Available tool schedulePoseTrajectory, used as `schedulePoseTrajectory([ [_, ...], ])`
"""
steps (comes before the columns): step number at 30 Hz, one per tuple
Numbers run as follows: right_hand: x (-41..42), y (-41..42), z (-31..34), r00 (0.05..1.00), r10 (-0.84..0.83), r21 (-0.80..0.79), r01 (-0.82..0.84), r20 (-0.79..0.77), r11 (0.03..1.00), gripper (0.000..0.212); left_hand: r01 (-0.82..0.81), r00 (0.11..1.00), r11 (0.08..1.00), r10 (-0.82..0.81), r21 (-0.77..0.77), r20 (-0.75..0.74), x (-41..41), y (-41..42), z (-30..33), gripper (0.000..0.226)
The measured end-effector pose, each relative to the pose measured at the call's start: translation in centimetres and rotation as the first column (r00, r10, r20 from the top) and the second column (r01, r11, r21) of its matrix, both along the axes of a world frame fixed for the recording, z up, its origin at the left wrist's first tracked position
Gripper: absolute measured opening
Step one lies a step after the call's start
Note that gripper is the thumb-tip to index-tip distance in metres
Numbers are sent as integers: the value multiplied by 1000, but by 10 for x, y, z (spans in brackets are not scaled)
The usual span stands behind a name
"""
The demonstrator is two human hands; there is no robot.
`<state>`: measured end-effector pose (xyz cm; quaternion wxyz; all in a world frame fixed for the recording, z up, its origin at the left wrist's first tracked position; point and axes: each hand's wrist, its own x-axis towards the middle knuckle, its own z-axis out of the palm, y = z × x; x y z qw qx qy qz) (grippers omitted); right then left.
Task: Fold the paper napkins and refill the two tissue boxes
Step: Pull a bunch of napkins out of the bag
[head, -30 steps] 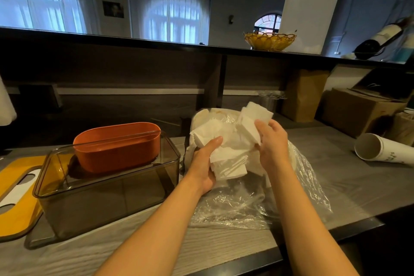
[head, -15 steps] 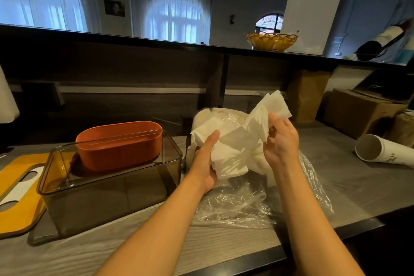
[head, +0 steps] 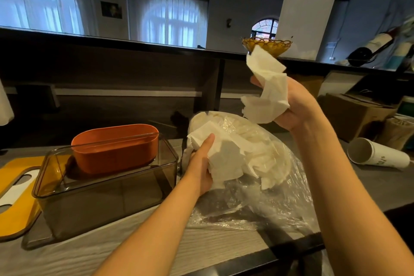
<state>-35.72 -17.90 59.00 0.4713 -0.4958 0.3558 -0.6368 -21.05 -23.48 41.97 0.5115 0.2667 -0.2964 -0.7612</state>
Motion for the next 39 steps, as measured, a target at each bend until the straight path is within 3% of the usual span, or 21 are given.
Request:
schedulePoseTrajectory([
  [2, 6, -1, 5, 986, 95, 139, -76, -134, 987, 46, 8, 1000, 1000, -8, 5, 5, -1, -2, 0, 33],
  [5, 17, -5, 2, 940, 174, 350, -64, -293, 934, 12, 12, 999, 1000, -13, 6, 33, -3, -4, -2, 48],
  [7, 23, -7, -6, 936, 203, 404, -75, -286, 912, 20, -1, 999, 1000, 1, 5, 47, -4, -9, -5, 64],
  [10, 29, -11, -20, 907, 135, 325, 2, -398, 946, 29, -2, 999, 1000, 2, -8, 43, -5, -13, -9, 72],
  [14, 30, -17, -29, 920, 51, 286, 68, -388, 956, 29, -3, 999, 1000, 4, -24, 38, -2, -8, -5, 40],
  [18, 41, -20, -43, 873, 47, 290, 110, -485, 951, 20, -50, 996, 994, 57, -92, 72, -4, -9, -10, 60],
  [21, 47, -41, -54, 806, -15, 194, 161, -591, 968, 9, -50, 997, 999, 51, -7, 55, -5, -11, -8, 62],
  [25, 35, -61, -63, 831, -222, 21, 270, -510, 963, 14, 26, 997, 1000, -27, 8, 75, -2, -9, -4, 64],
  [28, 25, -68, -64, 773, -372, -128, 360, -514, 924, 12, -1, 998, 1000, 0, 10, 64, 0, -7, -4, 54],
  [33, 20, -71, -61, 741, -557, -298, 473, -374, 829, 9, -10, 999, 1000, 10, -17, 44, -2, -8, -5, 38],
  [35, 25, -67, -59, 769, -537, -280, 461, -348, 842, 8, -15, 998, 999, 18, -43, 59, -3, -8, -6, 31],
  [39, 35, -43, -41, 912, -293, -42, 294, -286, 955, 16, -13, 997, 1000, 14, -18, 70, -5, -9, -9, 48],
])
